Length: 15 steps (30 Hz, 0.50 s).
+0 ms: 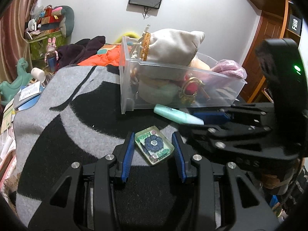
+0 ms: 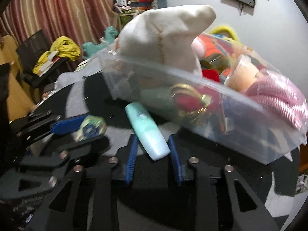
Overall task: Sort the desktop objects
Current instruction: 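Grasp the mint green tube with the right gripper while the left holds the packet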
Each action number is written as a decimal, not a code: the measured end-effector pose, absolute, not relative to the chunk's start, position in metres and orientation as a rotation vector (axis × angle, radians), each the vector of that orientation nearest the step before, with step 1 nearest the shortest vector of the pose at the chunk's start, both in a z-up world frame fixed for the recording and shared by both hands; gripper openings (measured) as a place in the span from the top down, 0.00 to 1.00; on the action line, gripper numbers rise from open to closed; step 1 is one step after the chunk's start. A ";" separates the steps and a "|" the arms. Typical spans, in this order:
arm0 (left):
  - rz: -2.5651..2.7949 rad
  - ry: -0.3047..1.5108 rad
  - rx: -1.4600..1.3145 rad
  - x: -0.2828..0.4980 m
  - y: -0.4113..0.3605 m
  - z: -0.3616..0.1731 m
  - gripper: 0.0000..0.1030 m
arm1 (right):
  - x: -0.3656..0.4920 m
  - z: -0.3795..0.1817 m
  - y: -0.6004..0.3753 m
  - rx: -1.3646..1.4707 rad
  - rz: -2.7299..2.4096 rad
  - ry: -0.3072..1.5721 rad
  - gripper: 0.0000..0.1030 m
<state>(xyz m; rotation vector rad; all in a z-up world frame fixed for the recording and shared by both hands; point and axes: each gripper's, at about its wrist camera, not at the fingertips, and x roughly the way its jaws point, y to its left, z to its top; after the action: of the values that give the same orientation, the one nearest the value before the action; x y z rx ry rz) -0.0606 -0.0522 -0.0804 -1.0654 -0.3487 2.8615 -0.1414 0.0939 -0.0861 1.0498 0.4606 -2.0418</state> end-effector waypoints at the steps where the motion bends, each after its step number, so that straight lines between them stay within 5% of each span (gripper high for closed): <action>1: 2.862 -0.349 -1.065 -0.061 -0.052 -0.080 0.62 | -0.138 -0.086 0.097 1.050 -2.024 0.463 0.73; 6: 2.865 -0.337 -1.071 -0.061 -0.052 -0.081 0.62 | -0.124 -0.081 0.107 1.025 -2.030 0.512 0.72; 10: 2.851 -0.356 -1.076 -0.061 -0.053 -0.082 0.60 | -0.136 -0.080 0.094 0.985 -2.085 0.554 0.59; 15: 2.806 -0.421 -1.070 -0.061 -0.060 -0.083 0.59 | -0.150 -0.087 0.084 1.006 -2.053 0.519 0.62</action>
<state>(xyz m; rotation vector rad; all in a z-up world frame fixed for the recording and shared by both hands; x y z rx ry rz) -0.0612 -0.0604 -0.0832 -1.0697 -0.4212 2.8056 -0.1503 0.0843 -0.0873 1.0056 0.5188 -2.0526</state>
